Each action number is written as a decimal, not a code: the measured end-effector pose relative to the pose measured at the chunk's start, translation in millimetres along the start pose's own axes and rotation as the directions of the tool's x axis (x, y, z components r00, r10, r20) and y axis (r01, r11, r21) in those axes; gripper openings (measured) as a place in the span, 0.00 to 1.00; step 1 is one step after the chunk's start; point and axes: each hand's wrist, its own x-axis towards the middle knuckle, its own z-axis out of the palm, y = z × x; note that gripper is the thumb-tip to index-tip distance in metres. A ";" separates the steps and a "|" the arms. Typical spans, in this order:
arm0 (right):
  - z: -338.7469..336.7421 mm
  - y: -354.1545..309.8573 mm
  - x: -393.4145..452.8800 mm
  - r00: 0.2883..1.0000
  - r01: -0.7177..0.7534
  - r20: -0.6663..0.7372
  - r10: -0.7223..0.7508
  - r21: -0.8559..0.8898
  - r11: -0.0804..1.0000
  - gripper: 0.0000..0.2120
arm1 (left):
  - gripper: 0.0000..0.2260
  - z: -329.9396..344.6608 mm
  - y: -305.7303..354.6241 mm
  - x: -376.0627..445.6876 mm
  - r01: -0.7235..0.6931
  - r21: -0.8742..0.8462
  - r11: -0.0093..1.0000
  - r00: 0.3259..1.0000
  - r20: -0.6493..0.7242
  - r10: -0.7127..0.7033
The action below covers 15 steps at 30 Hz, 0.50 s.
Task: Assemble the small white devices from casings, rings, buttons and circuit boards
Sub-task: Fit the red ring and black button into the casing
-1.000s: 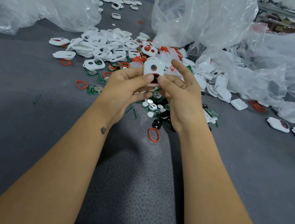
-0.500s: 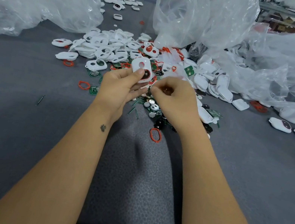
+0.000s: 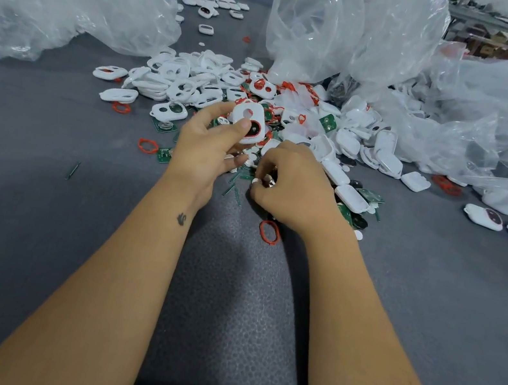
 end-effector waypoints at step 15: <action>-8.4 -8.3 -1.1 0.956 0.002 -0.168 0.238 0.821 0.570 0.19 | 0.08 10.2 -6.4 -3.4 0.086 -0.230 0.969 0.978 0.205 -0.038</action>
